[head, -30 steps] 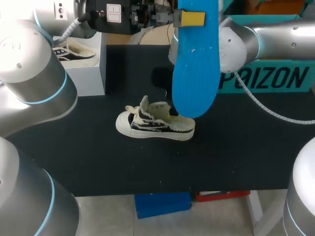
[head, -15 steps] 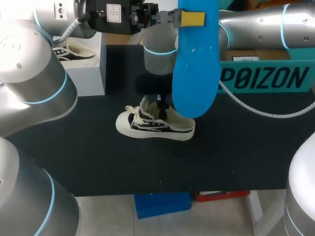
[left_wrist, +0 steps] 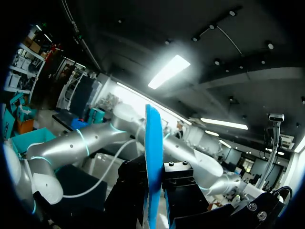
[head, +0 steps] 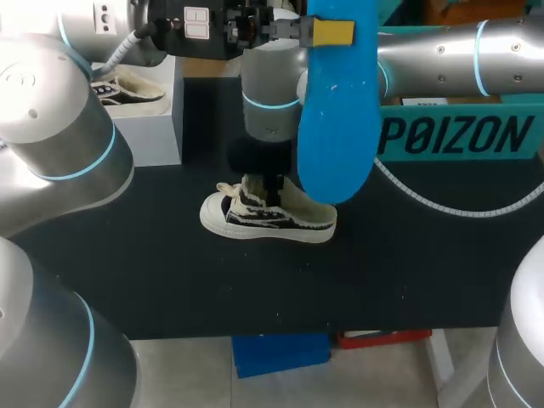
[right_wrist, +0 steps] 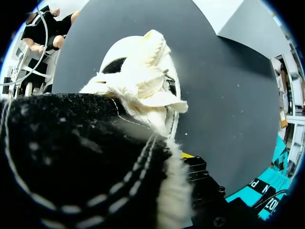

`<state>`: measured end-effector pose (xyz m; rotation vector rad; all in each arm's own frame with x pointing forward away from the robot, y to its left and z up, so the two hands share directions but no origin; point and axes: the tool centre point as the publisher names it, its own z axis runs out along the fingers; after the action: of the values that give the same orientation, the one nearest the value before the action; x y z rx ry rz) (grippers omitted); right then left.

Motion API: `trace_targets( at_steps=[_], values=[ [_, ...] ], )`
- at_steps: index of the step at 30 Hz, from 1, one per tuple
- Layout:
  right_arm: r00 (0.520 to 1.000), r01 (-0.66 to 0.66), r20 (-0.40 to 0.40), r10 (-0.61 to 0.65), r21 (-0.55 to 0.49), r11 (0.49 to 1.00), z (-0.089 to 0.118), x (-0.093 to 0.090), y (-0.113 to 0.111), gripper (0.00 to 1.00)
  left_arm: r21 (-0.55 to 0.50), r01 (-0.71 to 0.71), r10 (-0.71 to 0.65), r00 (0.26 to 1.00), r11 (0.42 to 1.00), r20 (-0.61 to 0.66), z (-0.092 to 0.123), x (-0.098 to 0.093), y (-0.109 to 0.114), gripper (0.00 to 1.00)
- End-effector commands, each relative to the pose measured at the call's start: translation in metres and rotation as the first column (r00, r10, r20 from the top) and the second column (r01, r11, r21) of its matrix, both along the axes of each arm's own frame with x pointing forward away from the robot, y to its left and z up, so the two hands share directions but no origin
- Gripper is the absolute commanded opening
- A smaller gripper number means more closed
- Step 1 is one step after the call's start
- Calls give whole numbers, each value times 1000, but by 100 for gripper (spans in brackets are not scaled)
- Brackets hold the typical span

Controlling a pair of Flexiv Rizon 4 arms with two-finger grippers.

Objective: Take the shoe out of the shoebox, open the shoe tongue, remove and reinsert the insole, then place the shoe into the shoebox

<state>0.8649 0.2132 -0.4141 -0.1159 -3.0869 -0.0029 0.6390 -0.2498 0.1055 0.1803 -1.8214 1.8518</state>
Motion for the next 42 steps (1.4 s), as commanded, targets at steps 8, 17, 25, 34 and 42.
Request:
trace_targets(
  at_steps=[8,17,25,34,42],
  values=[
    [1000,-2,-21,2,27,1000,-3,-2,-5,0,3,-3,3,1000,1000,-1,-1,-1,0,0],
    [1000,-2,-21,2,27,1000,-3,-2,-5,0,3,-3,3,1000,1000,-1,-1,-1,0,0],
    [999,13,-30,-13,15,1000,25,-2,-9,0,3,-3,3,1000,1000,-1,-1,-1,0,0],
    [920,386,-80,-385,-3,923,90,-1,-36,0,3,-3,3,1000,1000,-1,-1,-1,0,0],
    [412,899,33,-911,145,412,88,-3,-58,0,3,-3,3,1000,1000,-1,-1,-1,0,0]
  ],
)
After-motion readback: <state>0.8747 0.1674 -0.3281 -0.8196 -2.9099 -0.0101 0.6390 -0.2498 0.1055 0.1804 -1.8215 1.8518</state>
